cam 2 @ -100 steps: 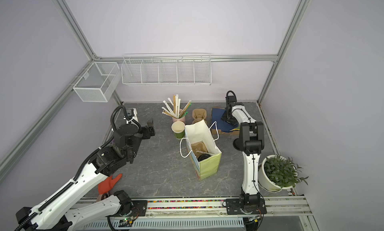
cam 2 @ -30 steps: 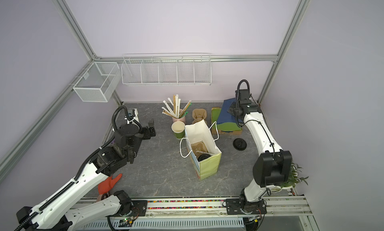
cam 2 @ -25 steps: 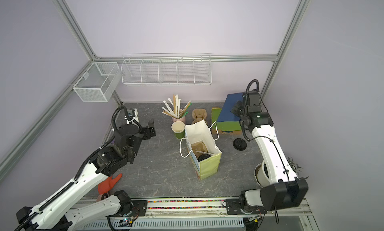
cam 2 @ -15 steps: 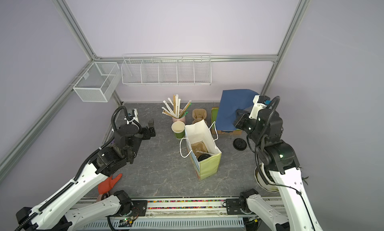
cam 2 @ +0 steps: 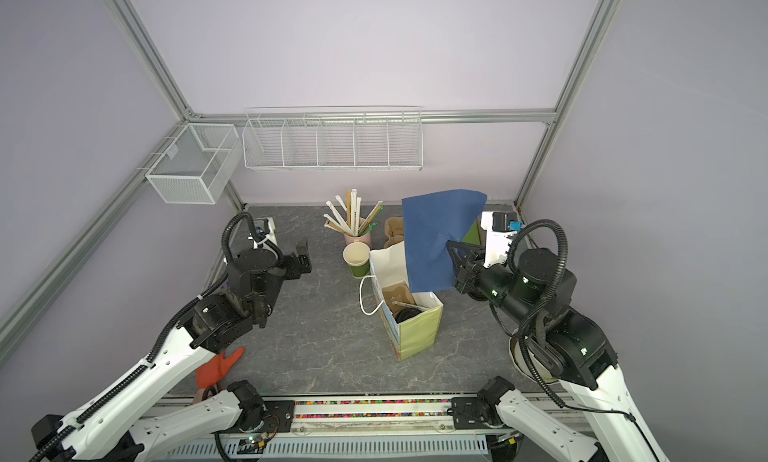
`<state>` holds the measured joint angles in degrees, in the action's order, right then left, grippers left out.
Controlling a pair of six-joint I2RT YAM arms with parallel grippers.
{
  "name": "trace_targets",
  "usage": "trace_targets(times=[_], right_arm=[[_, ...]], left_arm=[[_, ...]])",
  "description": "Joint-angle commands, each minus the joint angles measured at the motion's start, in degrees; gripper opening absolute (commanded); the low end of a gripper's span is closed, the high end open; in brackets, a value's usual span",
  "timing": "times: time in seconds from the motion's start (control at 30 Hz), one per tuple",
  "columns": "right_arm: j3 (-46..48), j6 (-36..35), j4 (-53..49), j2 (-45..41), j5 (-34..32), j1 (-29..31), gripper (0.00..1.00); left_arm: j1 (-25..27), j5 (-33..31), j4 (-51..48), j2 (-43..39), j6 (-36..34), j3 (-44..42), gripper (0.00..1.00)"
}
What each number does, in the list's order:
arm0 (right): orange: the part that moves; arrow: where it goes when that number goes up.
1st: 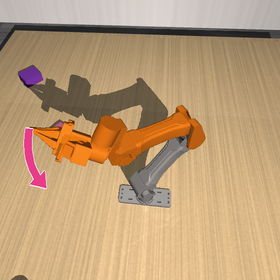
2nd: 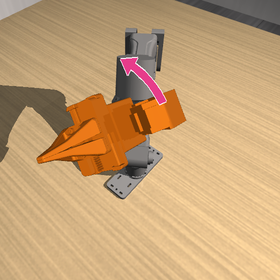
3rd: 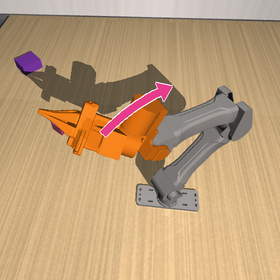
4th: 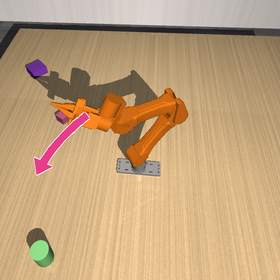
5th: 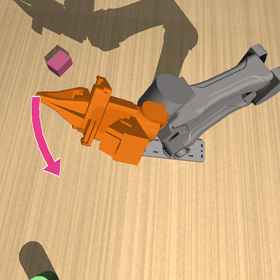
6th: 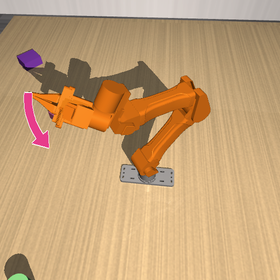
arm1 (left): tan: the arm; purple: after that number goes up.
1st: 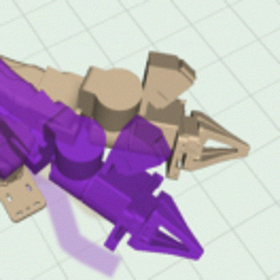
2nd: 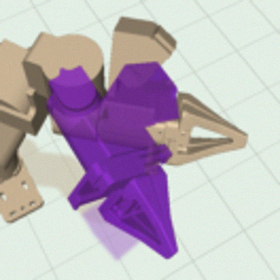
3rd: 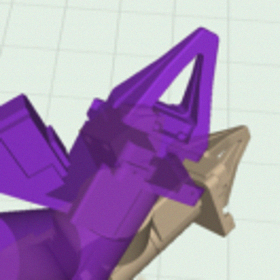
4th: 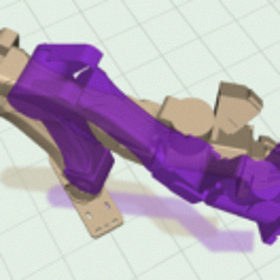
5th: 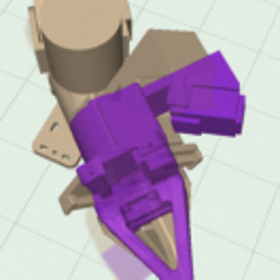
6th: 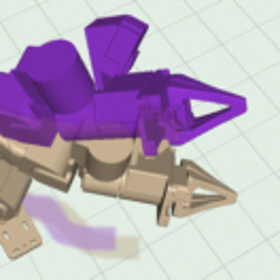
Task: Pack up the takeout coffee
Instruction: 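Lift the blue napkin and carry it over the gift bag with the right gripper, then lower the blue napkin into the gift bag and open the right gripper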
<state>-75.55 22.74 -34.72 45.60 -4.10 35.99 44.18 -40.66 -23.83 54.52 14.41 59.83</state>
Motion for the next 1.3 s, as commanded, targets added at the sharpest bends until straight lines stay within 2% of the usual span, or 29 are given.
trace_targets(times=[0.0, 0.23, 0.4, 0.6, 0.8, 1.0, 1.27], right_arm=[[0.6, -4.2, 1.4, 2.1, -3.0, 3.5, 0.07], [2.6, -8.0, 0.3, 5.6, -16.2, 12.6, 0.07], [3.2, -11.3, -0.2, 9.1, -28.6, 21.2, 0.07], [5.8, -10.3, -2.6, 11.4, -32.8, 24.9, 0.07], [8.7, -7.2, -5.4, 12.9, -32.8, 27.2, 0.07], [10.3, -2.5, -8.6, 13.8, -28.4, 27.5, 0.07], [5.4, 3.6, -17.0, 19.8, -23.8, 27.4, 0.07]], left_arm=[[-0.3, -0.7, 0.9, -0.3, -0.9, -0.6, 0.99], [-0.3, -0.4, 1.1, 0.1, -1.0, -0.6, 1.0], [-0.3, -0.4, 1.0, 0.2, -1.0, -0.6, 1.0], [-0.3, -0.4, 1.0, 0.1, -1.0, -0.7, 1.0], [-0.3, -0.1, 1.1, 0.3, -0.9, -0.7, 1.0], [-0.3, -0.2, 1.1, 0.4, -1.0, -0.8, 1.0], [-0.3, 0.1, 0.9, 1.1, -1.0, -0.5, 1.0]])
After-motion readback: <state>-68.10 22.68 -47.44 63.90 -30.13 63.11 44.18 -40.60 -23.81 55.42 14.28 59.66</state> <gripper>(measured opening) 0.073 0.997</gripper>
